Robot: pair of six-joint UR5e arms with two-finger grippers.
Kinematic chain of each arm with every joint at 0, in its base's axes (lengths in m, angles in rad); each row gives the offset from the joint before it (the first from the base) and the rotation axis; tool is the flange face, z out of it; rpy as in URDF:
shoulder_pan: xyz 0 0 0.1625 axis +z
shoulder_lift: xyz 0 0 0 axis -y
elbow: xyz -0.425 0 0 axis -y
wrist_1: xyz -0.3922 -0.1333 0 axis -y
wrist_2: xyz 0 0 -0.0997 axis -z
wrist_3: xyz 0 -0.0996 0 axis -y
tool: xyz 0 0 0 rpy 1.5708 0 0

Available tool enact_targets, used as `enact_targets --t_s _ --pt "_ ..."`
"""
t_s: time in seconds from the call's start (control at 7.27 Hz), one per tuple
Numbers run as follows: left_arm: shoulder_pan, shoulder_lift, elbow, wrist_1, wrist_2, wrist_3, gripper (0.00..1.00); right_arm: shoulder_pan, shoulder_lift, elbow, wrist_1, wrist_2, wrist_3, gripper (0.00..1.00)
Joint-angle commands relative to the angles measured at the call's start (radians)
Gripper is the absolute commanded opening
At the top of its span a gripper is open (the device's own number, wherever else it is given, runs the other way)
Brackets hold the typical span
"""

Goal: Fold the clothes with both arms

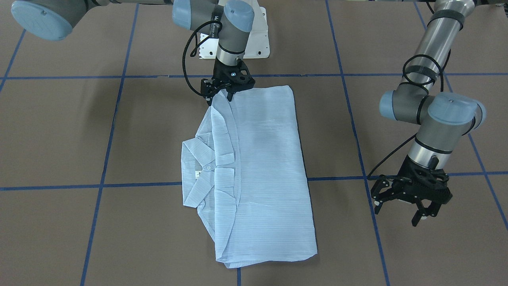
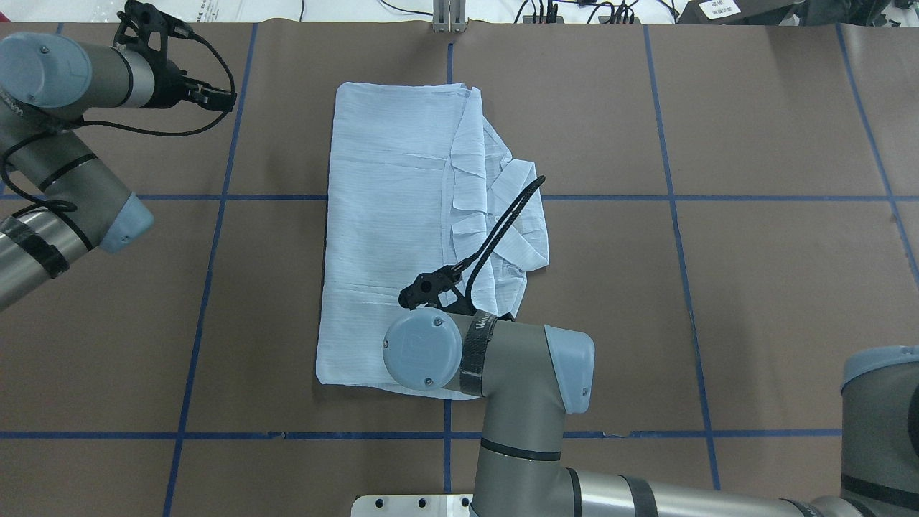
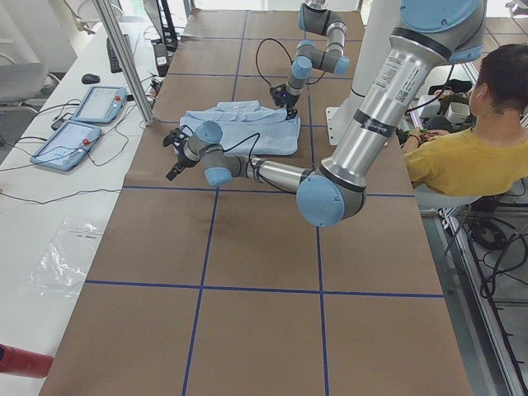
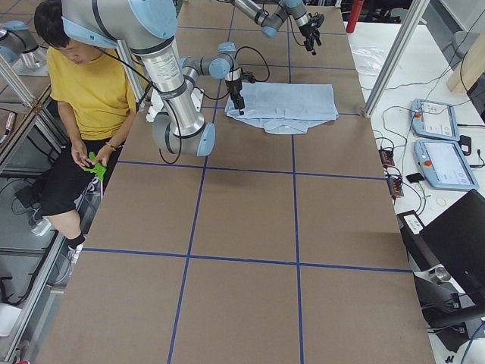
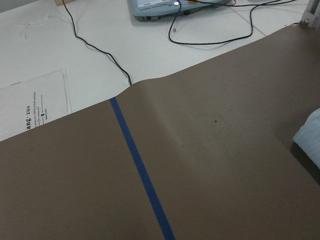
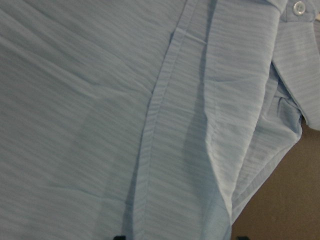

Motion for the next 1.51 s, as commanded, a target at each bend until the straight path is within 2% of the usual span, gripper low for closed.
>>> enact_targets --t_s 0.0,0.14,0.28,0.55,0.69,0.83,0.96,1.1,1.24,1.38 --pt "0.000 0.000 0.000 0.000 0.000 0.000 1.00 -0.001 0.001 -0.010 0.000 -0.018 -0.011 0.64" --pt "0.000 0.000 0.000 0.000 0.000 0.000 1.00 0.001 -0.008 -0.010 0.000 -0.034 -0.011 0.43" --pt "0.000 0.000 0.000 0.000 0.000 0.000 1.00 0.005 -0.017 -0.007 0.001 -0.044 -0.016 0.35" --pt "0.000 0.000 0.000 0.000 0.000 0.000 1.00 0.048 -0.105 0.042 0.006 -0.043 -0.022 0.35" --pt "0.002 0.000 0.000 0.000 0.000 0.000 1.00 0.065 -0.205 0.132 0.006 -0.041 -0.022 0.36" --pt "0.002 -0.001 0.000 0.000 0.000 0.000 1.00 0.068 -0.306 0.239 0.001 -0.040 -0.022 0.41" --pt "0.002 0.000 0.001 0.000 0.000 0.000 1.00 0.070 -0.362 0.304 0.000 -0.035 -0.019 0.69" --pt "0.002 0.000 0.001 0.000 0.000 0.000 1.00 0.070 -0.353 0.305 0.007 -0.040 0.016 1.00" --pt "0.002 0.002 0.000 0.000 0.000 0.000 1.00 0.088 -0.324 0.300 0.014 -0.035 0.136 1.00" --pt "0.002 0.002 0.000 0.000 0.000 -0.002 1.00 0.115 -0.254 0.283 0.014 -0.034 0.143 1.00"
